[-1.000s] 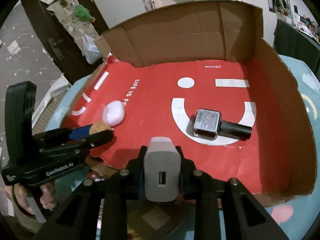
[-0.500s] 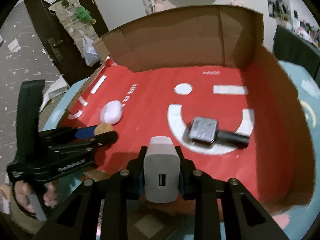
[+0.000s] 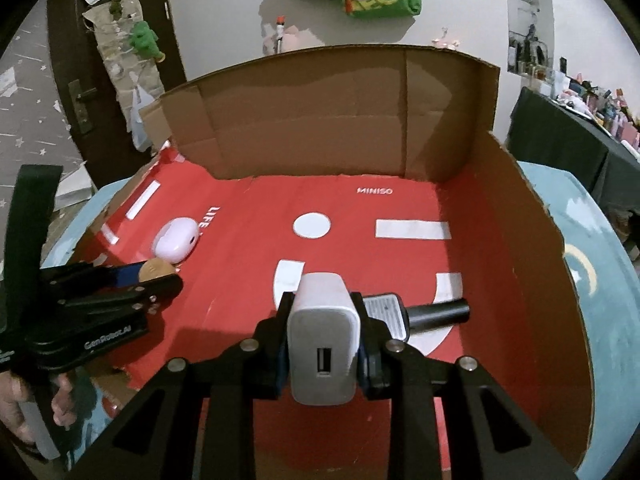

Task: Organize rigid objects
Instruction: 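Lower the amber cup with the left gripper while the right gripper lowers the white charger into the box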

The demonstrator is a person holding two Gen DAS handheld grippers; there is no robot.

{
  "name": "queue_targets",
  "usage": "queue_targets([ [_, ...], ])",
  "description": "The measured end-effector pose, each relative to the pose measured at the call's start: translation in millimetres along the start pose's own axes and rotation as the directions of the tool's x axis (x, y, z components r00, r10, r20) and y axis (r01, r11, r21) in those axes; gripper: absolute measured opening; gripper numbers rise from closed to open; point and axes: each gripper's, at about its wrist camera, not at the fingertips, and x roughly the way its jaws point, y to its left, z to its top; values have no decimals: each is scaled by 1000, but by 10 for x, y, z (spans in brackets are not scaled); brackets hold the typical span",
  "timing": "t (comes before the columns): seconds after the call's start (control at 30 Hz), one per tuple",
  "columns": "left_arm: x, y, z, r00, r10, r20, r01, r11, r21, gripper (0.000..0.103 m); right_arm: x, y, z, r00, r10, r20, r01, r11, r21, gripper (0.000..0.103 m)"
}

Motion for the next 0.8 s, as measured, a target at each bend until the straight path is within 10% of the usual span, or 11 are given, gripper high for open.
queue_targets([
  [0.8, -15, -3, 9, 1000, 7, 5, -7, 1000, -2, 37, -98, -74, -145, 997, 67, -25, -65, 995, 74, 28],
])
